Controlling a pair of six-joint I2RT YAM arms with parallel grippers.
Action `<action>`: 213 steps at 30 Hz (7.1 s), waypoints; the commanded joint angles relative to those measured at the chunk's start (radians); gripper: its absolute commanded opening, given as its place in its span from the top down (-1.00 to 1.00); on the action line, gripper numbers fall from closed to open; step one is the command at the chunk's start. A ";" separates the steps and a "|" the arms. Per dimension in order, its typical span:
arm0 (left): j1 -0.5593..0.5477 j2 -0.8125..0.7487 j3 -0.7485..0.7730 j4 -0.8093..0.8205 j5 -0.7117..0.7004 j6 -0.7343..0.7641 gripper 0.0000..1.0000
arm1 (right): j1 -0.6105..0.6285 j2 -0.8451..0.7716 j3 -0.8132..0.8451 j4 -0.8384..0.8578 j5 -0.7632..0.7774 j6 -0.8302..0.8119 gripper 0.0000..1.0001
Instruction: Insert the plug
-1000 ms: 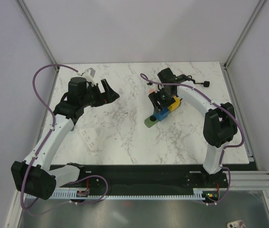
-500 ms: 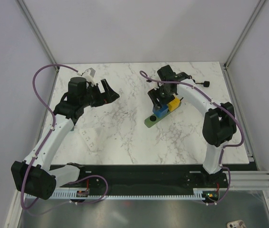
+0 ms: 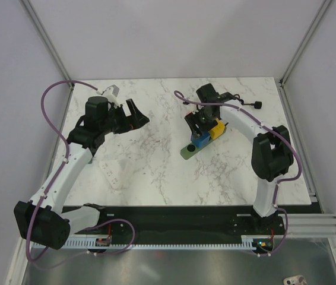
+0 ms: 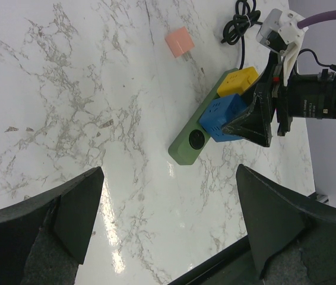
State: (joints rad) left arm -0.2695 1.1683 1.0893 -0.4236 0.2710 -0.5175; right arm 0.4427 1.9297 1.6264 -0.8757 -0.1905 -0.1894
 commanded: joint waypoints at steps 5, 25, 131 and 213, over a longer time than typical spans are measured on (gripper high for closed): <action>0.009 -0.006 0.000 0.032 0.016 0.011 -1.00 | -0.002 -0.020 -0.087 0.066 -0.013 -0.016 1.00; 0.013 0.008 -0.005 0.037 0.014 0.010 -1.00 | -0.018 -0.018 -0.389 0.274 0.017 0.087 1.00; 0.665 0.424 -0.020 -0.348 -0.424 -0.516 -0.89 | 0.134 -0.716 -0.668 0.659 -0.198 0.459 -0.96; -0.597 -0.213 -0.163 -0.066 -0.159 0.442 0.95 | 0.344 -0.357 -0.241 0.235 -0.485 0.602 -0.25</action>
State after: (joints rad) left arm -0.8516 0.9623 0.8902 -0.5922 0.1074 -0.1097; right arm 0.7723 1.5700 1.3563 -0.6724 -0.7025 0.4072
